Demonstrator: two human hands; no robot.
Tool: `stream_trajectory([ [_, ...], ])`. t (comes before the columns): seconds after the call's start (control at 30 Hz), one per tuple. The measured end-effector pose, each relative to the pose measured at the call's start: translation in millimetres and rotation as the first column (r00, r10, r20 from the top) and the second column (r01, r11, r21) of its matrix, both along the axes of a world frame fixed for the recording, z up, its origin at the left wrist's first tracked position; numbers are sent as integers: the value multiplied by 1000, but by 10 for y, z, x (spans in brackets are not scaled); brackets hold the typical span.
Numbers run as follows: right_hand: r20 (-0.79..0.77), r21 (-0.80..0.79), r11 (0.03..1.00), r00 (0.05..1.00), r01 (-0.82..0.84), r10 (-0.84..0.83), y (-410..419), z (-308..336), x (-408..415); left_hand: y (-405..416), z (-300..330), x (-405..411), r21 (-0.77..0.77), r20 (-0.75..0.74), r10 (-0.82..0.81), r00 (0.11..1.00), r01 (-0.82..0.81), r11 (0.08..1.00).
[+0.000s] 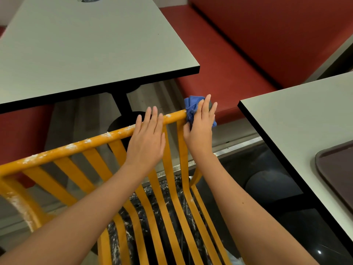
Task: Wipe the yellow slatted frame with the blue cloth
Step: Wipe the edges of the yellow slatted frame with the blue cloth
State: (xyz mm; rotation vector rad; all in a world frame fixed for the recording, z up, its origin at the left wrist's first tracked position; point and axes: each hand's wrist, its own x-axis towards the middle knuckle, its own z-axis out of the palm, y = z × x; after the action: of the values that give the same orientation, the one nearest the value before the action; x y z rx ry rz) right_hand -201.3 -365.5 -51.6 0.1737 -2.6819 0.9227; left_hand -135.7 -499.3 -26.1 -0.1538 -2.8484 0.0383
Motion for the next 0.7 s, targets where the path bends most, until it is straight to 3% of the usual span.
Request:
stream_trajectory([
  [0.17,-86,268,957,987,-108,136,197,5,-99,-22,-60,67,4,13,-7,1000,7,1000],
  [0.23,-48,328,933,984,-149,174,236,74,-166,-6,-64,67,21,18,-3,1000,2,1000],
  [0.4,18,349,934,997,-72,70,50,171,-69,13,-67,78,59,31,14,999,-15,998],
  [0.6,9,479,840,958,-255,286,117,218,-19,18,-64,75,66,14,-1,1000,0,998],
  [0.7,56,484,852,979,-199,197,260,231,-140,10,-42,82,70,12,-13,1000,13,997],
])
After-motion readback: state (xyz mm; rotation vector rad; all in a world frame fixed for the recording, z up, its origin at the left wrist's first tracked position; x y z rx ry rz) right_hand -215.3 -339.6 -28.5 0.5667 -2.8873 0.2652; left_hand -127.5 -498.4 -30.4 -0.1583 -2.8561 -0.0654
